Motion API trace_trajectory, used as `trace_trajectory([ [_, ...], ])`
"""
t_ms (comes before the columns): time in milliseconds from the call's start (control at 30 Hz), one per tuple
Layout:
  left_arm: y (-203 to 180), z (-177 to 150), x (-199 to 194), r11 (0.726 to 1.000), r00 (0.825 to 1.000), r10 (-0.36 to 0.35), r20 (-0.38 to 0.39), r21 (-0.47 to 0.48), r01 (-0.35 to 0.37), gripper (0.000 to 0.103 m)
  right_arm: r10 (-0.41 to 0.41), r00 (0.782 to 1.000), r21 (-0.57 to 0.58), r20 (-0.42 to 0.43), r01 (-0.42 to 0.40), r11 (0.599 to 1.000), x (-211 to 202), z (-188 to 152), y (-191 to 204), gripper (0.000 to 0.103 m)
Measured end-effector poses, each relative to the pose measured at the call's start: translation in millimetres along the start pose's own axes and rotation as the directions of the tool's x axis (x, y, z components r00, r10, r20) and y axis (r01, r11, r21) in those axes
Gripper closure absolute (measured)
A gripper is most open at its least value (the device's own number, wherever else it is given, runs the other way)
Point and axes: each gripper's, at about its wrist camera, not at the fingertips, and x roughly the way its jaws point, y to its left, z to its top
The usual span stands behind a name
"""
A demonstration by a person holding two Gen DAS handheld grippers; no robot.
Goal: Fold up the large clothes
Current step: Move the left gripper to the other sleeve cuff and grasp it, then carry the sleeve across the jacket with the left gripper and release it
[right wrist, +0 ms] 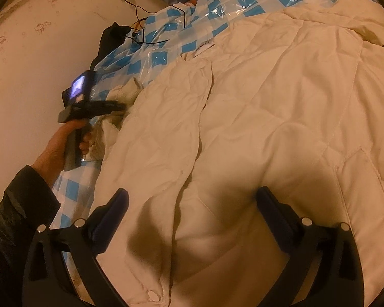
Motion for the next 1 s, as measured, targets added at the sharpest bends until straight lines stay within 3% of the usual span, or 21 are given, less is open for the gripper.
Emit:
trace_trajectory([
  [100,26.3,-0.2,-33.4,0.995,0.994,-0.062,0.087,-0.078,0.069,0.095,-0.004,1.000,-0.005,0.002,0.004,1.000,0.7,0.0,0.6,0.007],
  [167,48.5,4.8,-67.9,0.983,0.980,-0.106,0.171,-0.130,0.129,0.095,-0.003,1.000,-0.007,0.003,0.003,1.000,0.6,0.1,0.5,0.007],
  [200,62.0,7.5,-89.4,0.974,0.963,-0.135,0.233,-0.147,0.172,0.096,-0.003,1.000,-0.008,0.004,0.003,1.000,0.5,0.0,0.4,0.007],
  [267,88.1,14.3,-129.8,0.955,0.916,-0.197,0.349,-0.143,0.260,0.096,-0.005,1.000,-0.016,0.006,0.005,1.000,0.3,-0.8,0.4,0.007],
  [333,117.3,19.4,-179.6,0.928,0.837,-0.261,0.481,-0.114,0.355,0.096,-0.009,1.000,-0.025,0.009,0.009,1.000,0.2,-1.3,0.5,0.007],
  [433,162.9,16.2,-223.8,0.884,0.742,-0.311,0.594,-0.106,0.455,0.096,-0.021,1.000,-0.041,0.012,0.022,0.999,1.4,-2.9,2.6,0.007],
  [500,196.0,11.0,-233.5,0.864,0.720,-0.298,0.626,-0.144,0.483,0.096,-0.033,0.999,-0.057,0.016,0.034,0.998,2.7,-3.9,3.2,0.006],
  [567,231.9,1.1,-222.1,0.830,0.716,-0.281,0.639,-0.213,0.516,0.096,-0.049,0.999,-0.076,0.016,0.050,0.996,4.0,-4.7,4.9,0.006],
  [600,250.5,-7.6,-211.8,0.798,0.710,-0.285,0.644,-0.251,0.548,0.096,-0.056,0.998,-0.085,0.017,0.057,0.995,4.4,-5.2,5.4,0.006],
  [633,271.5,-23.2,-192.6,0.763,0.716,-0.276,0.642,-0.307,0.569,0.096,-0.060,0.998,-0.090,0.018,0.062,0.994,4.7,-5.6,5.8,0.006],
  [667,282.7,-33.2,-179.7,0.749,0.729,-0.259,0.634,-0.344,0.566,0.095,-0.064,0.998,-0.094,0.018,0.065,0.993,5.2,-5.7,5.8,0.006],
  [700,300.5,-50.4,-155.3,0.713,0.751,-0.234,0.618,-0.416,0.564,0.095,-0.065,0.998,-0.096,0.018,0.066,0.993,5.5,-5.8,5.7,0.006],
  [767,334.6,-86.7,-102.0,0.599,0.829,-0.172,0.533,-0.611,0.517,0.093,-0.067,0.998,-0.103,0.020,0.069,0.992,5.7,-6.3,5.9,0.006],
  [800,349.7,-106.4,-82.7,0.516,0.839,-0.170,0.516,-0.679,0.522,0.093,-0.068,0.998,-0.107,0.020,0.070,0.992,5.7,-6.6,5.7,0.006],
  [833,366.0,-130.5,-66.1,0.414,0.829,-0.175,0.531,-0.724,0.552,0.093,-0.068,0.997,-0.108,0.020,0.070,0.992,5.8,-6.8,5.7,0.006],
  [867,381.0,-161.9,-55.9,0.314,0.836,-0.134,0.533,-0.777,0.546,0.091,-0.069,0.997,-0.108,0.020,0.071,0.992,5.7,-6.8,5.4,0.006],
  [900,388.5,-180.2,-53.0,0.263,0.841,-0.104,0.531,-0.801,0.538,0.083,-0.070,0.997,-0.109,0.019,0.071,0.992,5.9,-6.7,5.1,0.006],
  [933,394.7,-198.2,-52.6,0.221,0.829,-0.099,0.551,-0.800,0.558,0.076,-0.070,0.997,-0.108,0.018,0.071,0.992,5.8,-6.6,4.9,0.006],
  [967,399.4,-215.0,-56.0,0.205,0.828,-0.089,0.553,-0.804,0.559,0.065,-0.069,0.997,-0.108,0.018,0.071,0.992,5.8,-6.5,5.2,0.006],
  [1000,400.4,-226.2,-63.3,0.224,0.848,-0.068,0.526,-0.820,0.526,0.055,-0.069,0.997,-0.107,0.018,0.070,0.992,5.8,-6.6,5.6,0.006],
])
